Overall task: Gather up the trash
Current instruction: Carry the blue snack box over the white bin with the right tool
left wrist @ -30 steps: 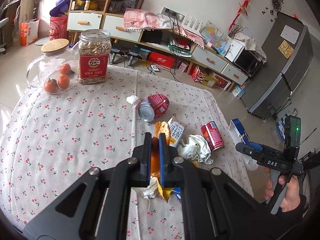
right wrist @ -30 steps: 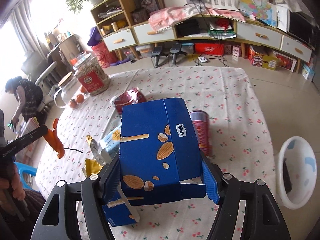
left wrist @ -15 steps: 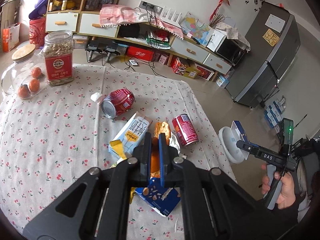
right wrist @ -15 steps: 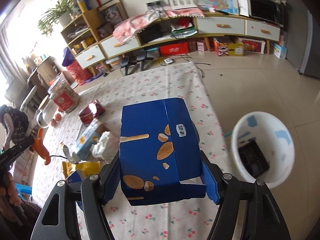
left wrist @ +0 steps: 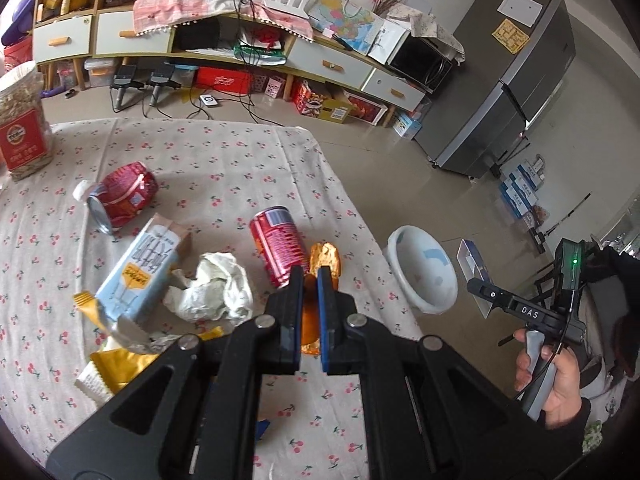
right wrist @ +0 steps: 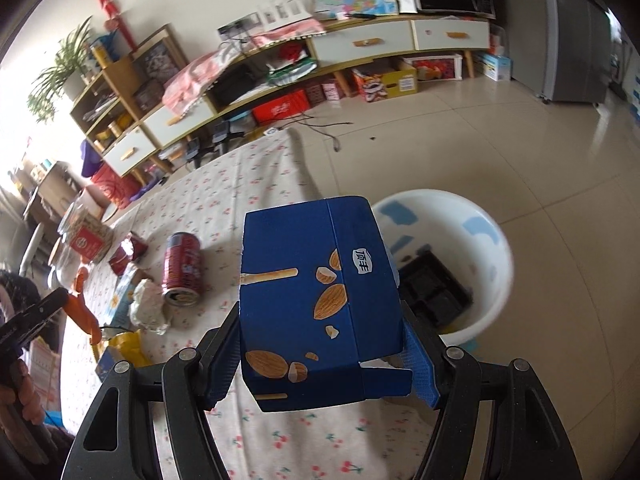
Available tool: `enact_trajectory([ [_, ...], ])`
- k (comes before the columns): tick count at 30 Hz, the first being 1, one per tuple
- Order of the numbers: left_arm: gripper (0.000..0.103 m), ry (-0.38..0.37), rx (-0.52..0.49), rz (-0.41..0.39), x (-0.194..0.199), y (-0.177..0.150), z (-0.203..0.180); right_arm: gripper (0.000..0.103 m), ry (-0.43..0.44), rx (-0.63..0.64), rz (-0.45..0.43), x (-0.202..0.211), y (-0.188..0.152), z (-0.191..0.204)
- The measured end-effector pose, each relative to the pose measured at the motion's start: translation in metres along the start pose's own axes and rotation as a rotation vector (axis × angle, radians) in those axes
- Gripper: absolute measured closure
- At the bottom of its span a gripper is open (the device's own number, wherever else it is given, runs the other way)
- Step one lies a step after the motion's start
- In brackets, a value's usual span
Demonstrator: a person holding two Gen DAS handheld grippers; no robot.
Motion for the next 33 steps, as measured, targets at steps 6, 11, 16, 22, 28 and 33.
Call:
enact_trajectory([
  [6,0.096,-0.068,-0.043,0.055,-0.048,0.001,-0.052,0.031,-0.031,-0.078,0.004,0.002,0.002,-0.043],
  [11,0.096,-0.119,-0.094,0.091,-0.09,0.0,-0.101,0.031,-0.048,-0.125,0.016,-0.001,0.004,-0.071],
  [16,0.096,-0.149,-0.141,0.115,-0.129,0.0,-0.139,0.031,-0.081,-0.164,0.042,-0.007,0.003,-0.094],
  [22,0.096,-0.159,-0.143,0.141,-0.168,-0.001,-0.156,0.031,-0.096,-0.205,0.046,-0.007,0.0,-0.112],
  [28,0.096,-0.154,-0.166,0.15,-0.186,-0.004,-0.161,0.031,-0.112,-0.223,0.053,-0.008,0.0,-0.119],
  [33,0.079,-0.132,-0.18,0.179,-0.188,-0.006,-0.156,0.031,-0.118,-0.229,0.063,-0.013,0.002,-0.122],
])
Point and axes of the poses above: each gripper's, at about its wrist camera, not at the fingertips, and x roughly against the way its jaws point, z to its left, y to its top, the point moved 7 cm from there along -x, roughly the way its jaws point, and after that the axes turned 3 degrees about -y, right-handed, at the moved point
